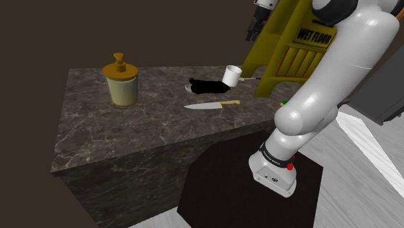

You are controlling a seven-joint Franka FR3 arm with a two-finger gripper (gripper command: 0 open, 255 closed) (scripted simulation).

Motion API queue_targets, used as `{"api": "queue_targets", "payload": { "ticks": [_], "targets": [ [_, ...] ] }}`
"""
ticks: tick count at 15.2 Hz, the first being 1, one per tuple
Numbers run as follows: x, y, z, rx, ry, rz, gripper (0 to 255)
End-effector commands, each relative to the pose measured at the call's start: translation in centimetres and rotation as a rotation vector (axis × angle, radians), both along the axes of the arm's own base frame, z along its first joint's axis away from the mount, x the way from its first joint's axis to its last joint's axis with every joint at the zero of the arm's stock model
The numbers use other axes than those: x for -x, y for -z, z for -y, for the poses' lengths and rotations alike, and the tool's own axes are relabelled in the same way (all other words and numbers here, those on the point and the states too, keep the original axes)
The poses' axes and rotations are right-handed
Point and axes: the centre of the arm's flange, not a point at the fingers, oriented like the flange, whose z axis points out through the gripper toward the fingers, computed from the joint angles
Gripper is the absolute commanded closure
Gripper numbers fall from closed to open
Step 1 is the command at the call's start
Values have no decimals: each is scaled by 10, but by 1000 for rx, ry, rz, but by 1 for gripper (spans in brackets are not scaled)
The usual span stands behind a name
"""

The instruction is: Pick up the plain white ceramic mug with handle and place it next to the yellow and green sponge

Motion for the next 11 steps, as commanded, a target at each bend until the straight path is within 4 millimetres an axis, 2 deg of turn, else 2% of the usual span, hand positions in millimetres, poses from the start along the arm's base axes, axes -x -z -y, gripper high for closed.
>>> {"api": "queue_targets", "payload": {
  "ticks": [1, 2, 10, 11],
  "targets": [
    [12, 20, 13, -6, 29, -21, 0],
    [12, 28, 12, -6, 29, -21, 0],
    [12, 28, 12, -6, 29, -21, 0],
    [12, 37, 8, -6, 30, -21, 255]
  ]
}}
